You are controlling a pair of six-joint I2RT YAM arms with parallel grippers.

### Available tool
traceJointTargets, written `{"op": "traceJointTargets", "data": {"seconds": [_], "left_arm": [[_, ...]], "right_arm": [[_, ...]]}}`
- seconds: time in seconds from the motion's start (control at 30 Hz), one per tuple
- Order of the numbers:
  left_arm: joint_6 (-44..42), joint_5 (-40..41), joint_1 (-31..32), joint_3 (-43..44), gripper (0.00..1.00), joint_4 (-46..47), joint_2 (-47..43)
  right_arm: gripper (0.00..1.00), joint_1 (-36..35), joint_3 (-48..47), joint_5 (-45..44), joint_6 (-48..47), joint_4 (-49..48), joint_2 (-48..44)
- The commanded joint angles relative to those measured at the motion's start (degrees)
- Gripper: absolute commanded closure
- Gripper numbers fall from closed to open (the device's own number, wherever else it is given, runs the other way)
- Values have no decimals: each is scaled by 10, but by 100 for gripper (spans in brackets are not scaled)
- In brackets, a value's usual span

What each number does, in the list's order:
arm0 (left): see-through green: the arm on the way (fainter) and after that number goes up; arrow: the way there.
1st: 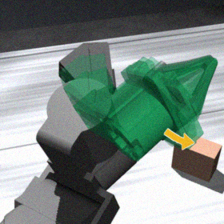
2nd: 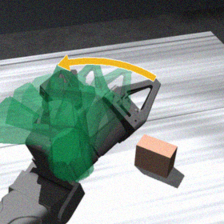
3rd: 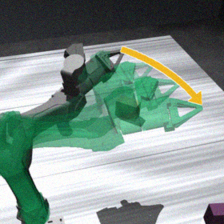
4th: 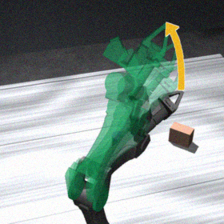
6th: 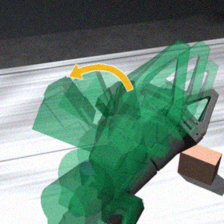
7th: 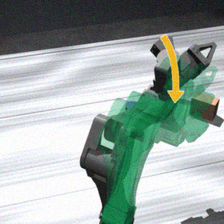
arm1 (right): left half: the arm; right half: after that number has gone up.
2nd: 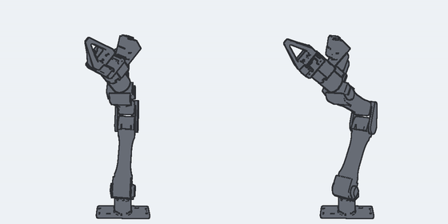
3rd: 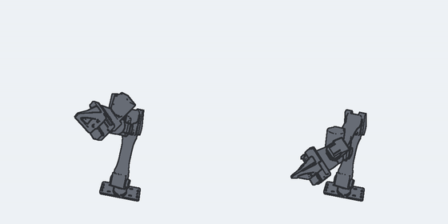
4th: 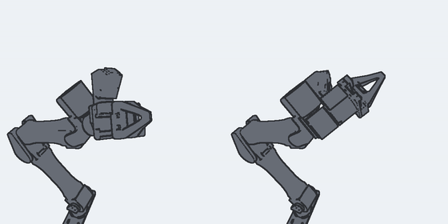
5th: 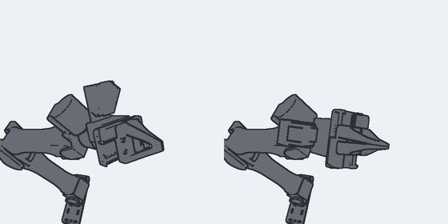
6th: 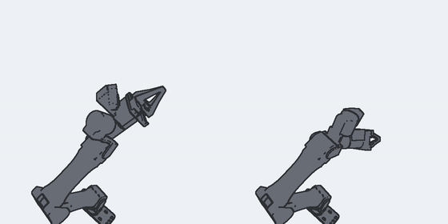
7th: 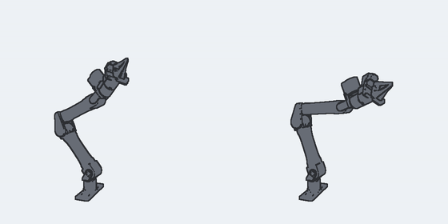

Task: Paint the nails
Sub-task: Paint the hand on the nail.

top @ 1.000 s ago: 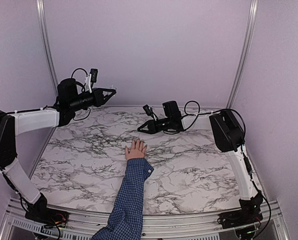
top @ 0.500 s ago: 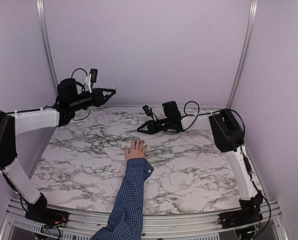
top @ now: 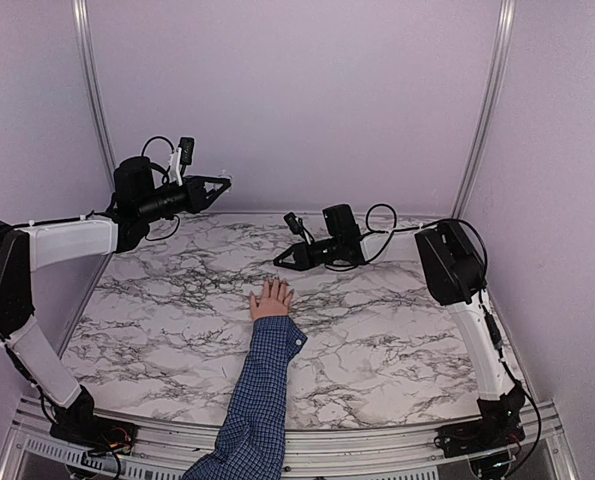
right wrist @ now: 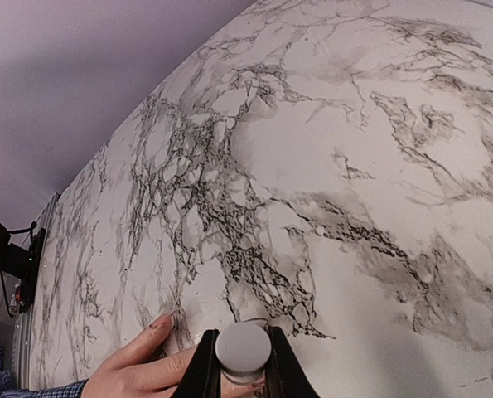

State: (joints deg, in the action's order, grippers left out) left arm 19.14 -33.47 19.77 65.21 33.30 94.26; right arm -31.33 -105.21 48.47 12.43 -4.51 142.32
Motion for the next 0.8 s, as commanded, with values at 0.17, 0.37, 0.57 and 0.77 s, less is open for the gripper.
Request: {"op": "traceJointTargets", "data": {"seconds": [0.17,0.37,0.57,0.77], "left_arm": [[2,-8,-4,7,100,28,-2],[2,-9,-4,6,100,28,-2],[2,-10,-5,6,100,28,-1],[2,-10,-5,6,100,29,-1]], "right_arm": [[100,-3,-29,-2,4,-9,14],[100,-4,-32,-4,2,-7,16],[100,-4,-35,-5,1,-4,20],[100,-4,-37,-6,2,-3,21]]}}
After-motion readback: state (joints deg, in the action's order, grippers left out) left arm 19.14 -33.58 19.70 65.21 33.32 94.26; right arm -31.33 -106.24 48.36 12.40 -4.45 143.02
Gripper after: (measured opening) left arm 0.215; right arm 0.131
